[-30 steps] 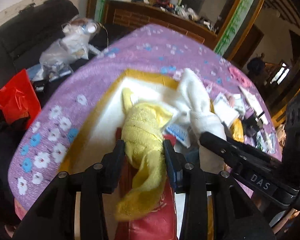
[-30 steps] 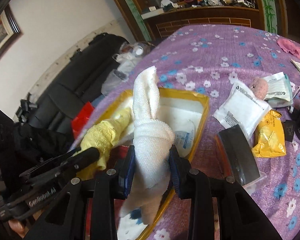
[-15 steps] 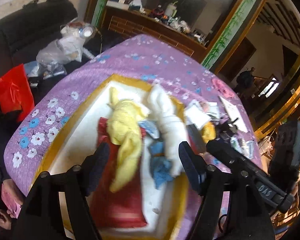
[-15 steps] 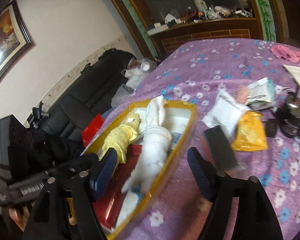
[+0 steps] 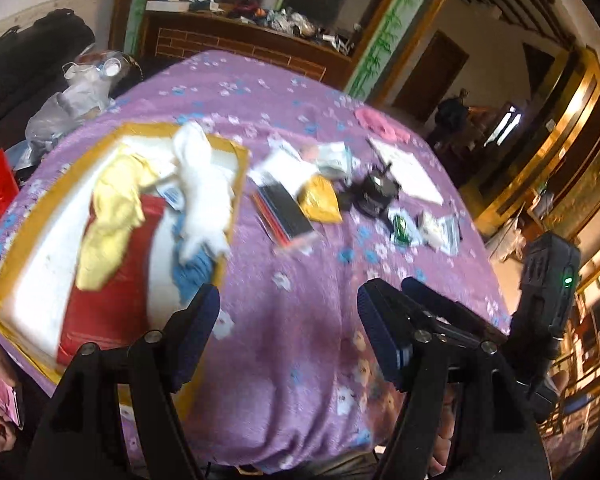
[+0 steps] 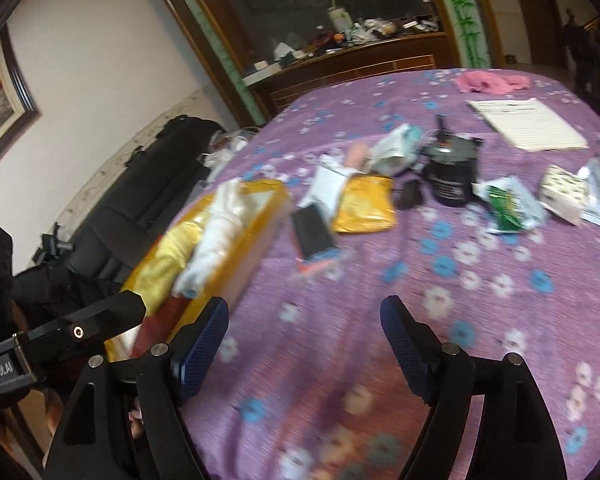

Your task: Organize soft objects

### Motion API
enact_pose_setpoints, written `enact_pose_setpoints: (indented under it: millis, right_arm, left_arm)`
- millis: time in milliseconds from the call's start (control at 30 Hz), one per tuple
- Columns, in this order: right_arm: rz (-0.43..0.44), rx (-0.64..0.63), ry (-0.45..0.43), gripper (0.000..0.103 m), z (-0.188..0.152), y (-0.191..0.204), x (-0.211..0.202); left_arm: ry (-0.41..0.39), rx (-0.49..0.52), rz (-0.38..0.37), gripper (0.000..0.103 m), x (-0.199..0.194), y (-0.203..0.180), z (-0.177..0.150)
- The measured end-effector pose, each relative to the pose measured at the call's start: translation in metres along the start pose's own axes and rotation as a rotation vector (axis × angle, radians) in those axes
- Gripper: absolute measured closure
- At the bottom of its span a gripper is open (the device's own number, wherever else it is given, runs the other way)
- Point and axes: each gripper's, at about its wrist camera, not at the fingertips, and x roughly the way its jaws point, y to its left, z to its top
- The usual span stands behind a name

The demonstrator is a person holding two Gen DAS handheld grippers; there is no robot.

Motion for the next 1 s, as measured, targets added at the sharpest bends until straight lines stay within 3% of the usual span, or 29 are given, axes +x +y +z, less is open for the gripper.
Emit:
enact_pose_setpoints:
  millis: [200,367,667,1000]
  right_arm:
    - [-0.03,-0.004,0.034,0.024,-0.012,-0.006,-0.014]
    - [0.002,0.052,0.086,0.025,-0.015,-0.016,-0.016]
    - [-0.027,0.023,0.073,0.025,-0.019,-0.022,-0.023]
    - [-0.023,0.097,0.081,0.025,-0.011,-0.049,-0.006]
  left_arm:
    - [0.015,0.037,-0.009,0.032,-0.004,-0.018,-0.011]
    - [0.029,0.035,-0.006,0.032,-0.004,-0.021,-0.017]
    - [0.052,0.016,-0.02,0.032,0.01,-0.028,-0.019]
    - [0.085,-0.016,-0.046,0.032,0.036,-0.022,-0.006]
